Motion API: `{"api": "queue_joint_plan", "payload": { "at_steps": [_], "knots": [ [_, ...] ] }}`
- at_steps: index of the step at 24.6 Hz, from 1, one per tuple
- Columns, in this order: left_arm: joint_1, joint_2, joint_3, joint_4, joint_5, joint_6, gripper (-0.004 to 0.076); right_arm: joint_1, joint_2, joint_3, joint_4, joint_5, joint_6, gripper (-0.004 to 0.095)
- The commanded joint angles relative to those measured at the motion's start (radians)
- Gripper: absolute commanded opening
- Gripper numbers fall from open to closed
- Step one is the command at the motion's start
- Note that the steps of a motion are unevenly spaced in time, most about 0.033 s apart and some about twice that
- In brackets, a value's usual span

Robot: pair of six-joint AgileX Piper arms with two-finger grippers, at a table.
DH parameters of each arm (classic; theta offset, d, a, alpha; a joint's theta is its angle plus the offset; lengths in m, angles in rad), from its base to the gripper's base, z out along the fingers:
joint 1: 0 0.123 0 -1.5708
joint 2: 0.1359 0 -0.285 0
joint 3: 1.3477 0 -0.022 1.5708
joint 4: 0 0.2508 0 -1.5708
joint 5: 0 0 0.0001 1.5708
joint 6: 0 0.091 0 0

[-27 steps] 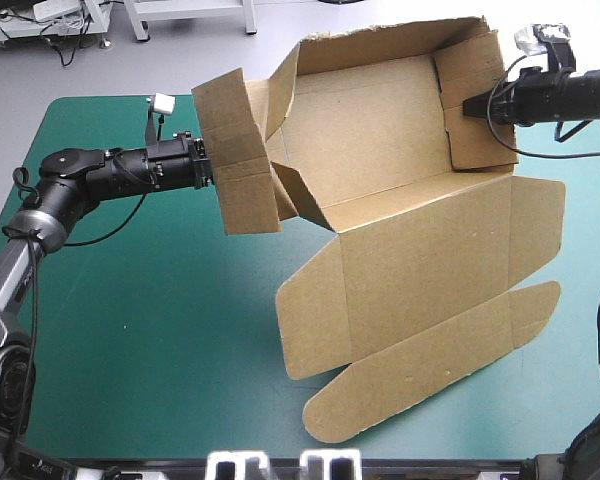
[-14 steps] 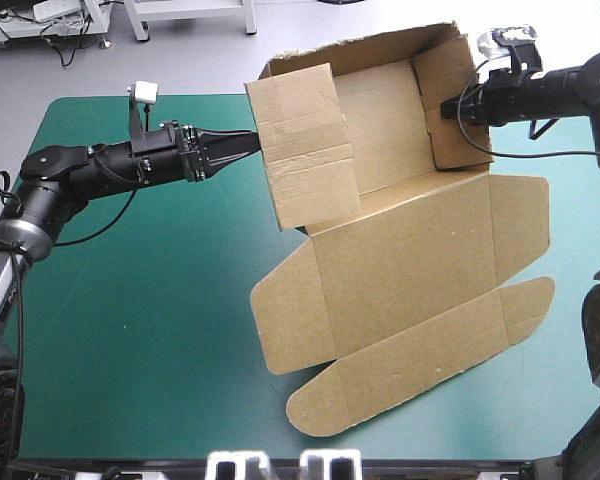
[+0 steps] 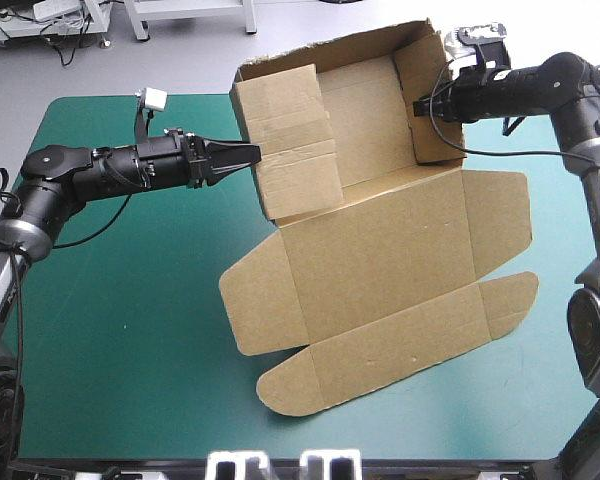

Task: Fold the box

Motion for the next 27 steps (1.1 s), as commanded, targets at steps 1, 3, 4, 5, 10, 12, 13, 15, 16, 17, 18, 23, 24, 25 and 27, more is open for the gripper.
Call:
{"api": "queue_joint_plan", "payload": {
  "at_steps": [1, 3, 4, 5, 10, 12, 13, 15, 16, 17, 18, 23, 24, 25, 27],
  "knots": [
    [-0.007, -0.042, -0.031, -0.024, -0.073, -0.015, 0.0414, 0.016, -0.051, -0.028, 0.059, -0.072, 0.035, -0.0023],
    [-0.007, -0.042, -0.031, 0.01, -0.128, -0.035, 0.0429, 0.032, -0.051, -0.028, 0.048, -0.089, 0.047, -0.0023],
    [-0.007, -0.042, -0.031, 0.036, -0.176, -0.051, 0.045, 0.049, -0.051, -0.028, 0.013, -0.108, 0.068, -0.0023],
    [-0.007, -0.042, -0.031, 0.046, -0.203, -0.058, 0.0461, 0.066, -0.049, -0.028, -0.001, -0.115, 0.077, -0.0023],
    [-0.007, -0.042, -0.031, 0.134, -0.33, -0.132, 0.0465, 0.168, 0.004, -0.028, -0.04, -0.16, 0.129, -0.0022],
    [-0.007, -0.042, -0.031, 0.26, -0.375, -0.217, 0.0465, 0.201, 0.03, -0.028, -0.042, -0.174, 0.131, -0.0023],
    [-0.007, -0.042, -0.031, 0.314, -0.398, -0.248, 0.0465, 0.21, 0.034, -0.028, -0.042, -0.179, 0.131, -0.0023],
    [-0.007, -0.042, -0.031, 0.429, -0.423, -0.344, 0.0465, 0.226, 0.045, -0.028, -0.042, -0.194, 0.131, -0.0023],
    [-0.007, -0.042, -0.031, 0.47, -0.431, -0.374, 0.0465, 0.236, 0.048, -0.028, -0.039, -0.202, 0.131, -0.0023],
    [-0.007, -0.042, -0.031, 0.527, -0.44, -0.412, 0.0465, 0.24, 0.048, -0.028, -0.039, -0.208, 0.131, -0.0023],
    [-0.007, -0.042, -0.031, 0.56, -0.446, -0.442, 0.0465, 0.245, 0.048, -0.028, -0.034, -0.211, 0.128, -0.0023],
    [-0.01, -0.04, -0.031, 0.605, -0.485, -0.504, 0.0465, 0.245, 0.048, -0.028, 0.097, -0.182, 0.058, -0.0023],
    [-0.018, -0.04, -0.031, 0.607, -0.496, -0.512, 0.0465, 0.245, 0.048, -0.028, 0.117, -0.171, 0.05, -0.0023],
    [-0.028, -0.04, -0.031, 0.614, -0.514, -0.528, 0.0461, 0.245, 0.048, -0.028, 0.133, -0.158, 0.047, -0.0023],
    [-0.049, -0.04, -0.031, 0.633, -0.541, -0.556, 0.0452, 0.245, 0.048, -0.028, 0.15, -0.146, 0.043, -0.0023]
  ]
}}
